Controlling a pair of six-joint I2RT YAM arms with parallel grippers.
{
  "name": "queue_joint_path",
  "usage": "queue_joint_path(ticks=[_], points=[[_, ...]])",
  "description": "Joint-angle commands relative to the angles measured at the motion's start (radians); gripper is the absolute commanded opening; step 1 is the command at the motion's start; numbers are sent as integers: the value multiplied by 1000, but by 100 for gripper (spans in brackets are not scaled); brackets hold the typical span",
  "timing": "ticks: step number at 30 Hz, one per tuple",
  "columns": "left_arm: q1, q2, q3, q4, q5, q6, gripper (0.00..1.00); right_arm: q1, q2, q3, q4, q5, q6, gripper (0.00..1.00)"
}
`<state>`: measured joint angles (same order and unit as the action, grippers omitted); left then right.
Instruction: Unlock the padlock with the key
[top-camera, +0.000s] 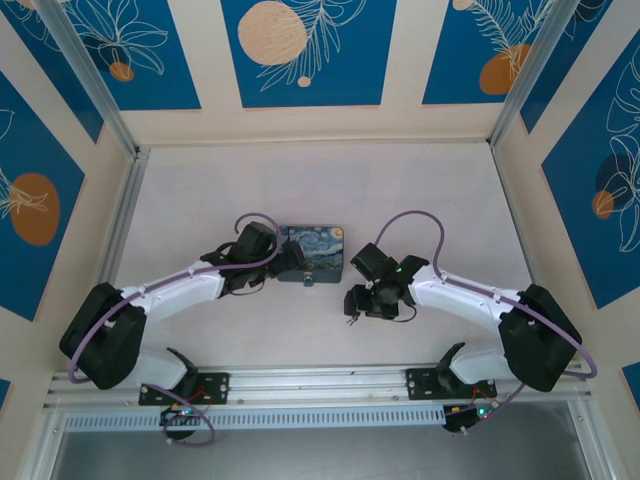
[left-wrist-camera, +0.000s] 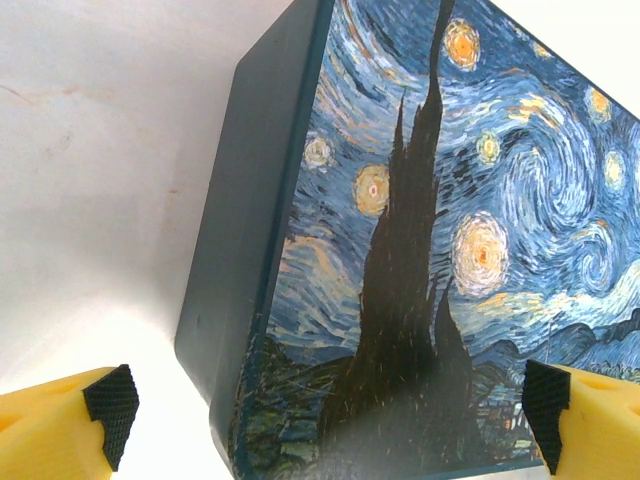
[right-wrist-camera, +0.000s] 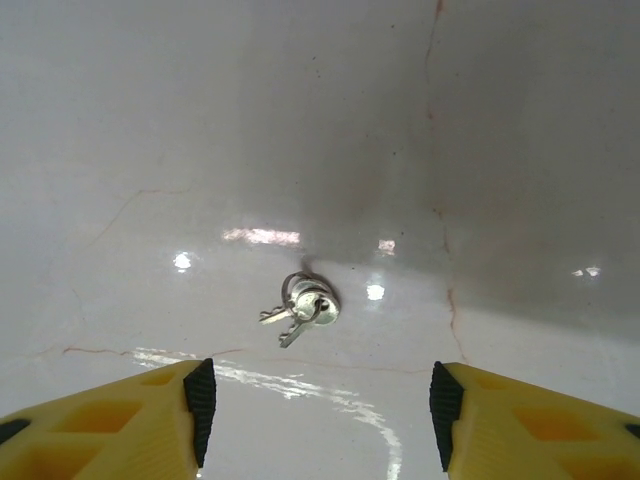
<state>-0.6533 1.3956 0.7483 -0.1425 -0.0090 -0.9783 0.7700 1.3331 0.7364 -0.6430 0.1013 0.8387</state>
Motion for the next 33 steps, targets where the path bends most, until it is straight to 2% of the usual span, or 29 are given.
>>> queue_joint_path(ticks=[1,8,14,22,33], points=[[-11,-18,-4,-26,-26,7,100,1,24,3,-12,12,18,59],[-11,-18,-3,-32,-32,10,100,51,69,12,-11,41,34,51],[-12,-12,-1,-29,-30,10,100,103,139,50,-47,110,28,52],[-11,-10,-3,-27,-31,12,100,114,213,61,-49,141,15,52],[-12,0,0,-18,-28,15,100,73,100,-24,-135,182,63,50]])
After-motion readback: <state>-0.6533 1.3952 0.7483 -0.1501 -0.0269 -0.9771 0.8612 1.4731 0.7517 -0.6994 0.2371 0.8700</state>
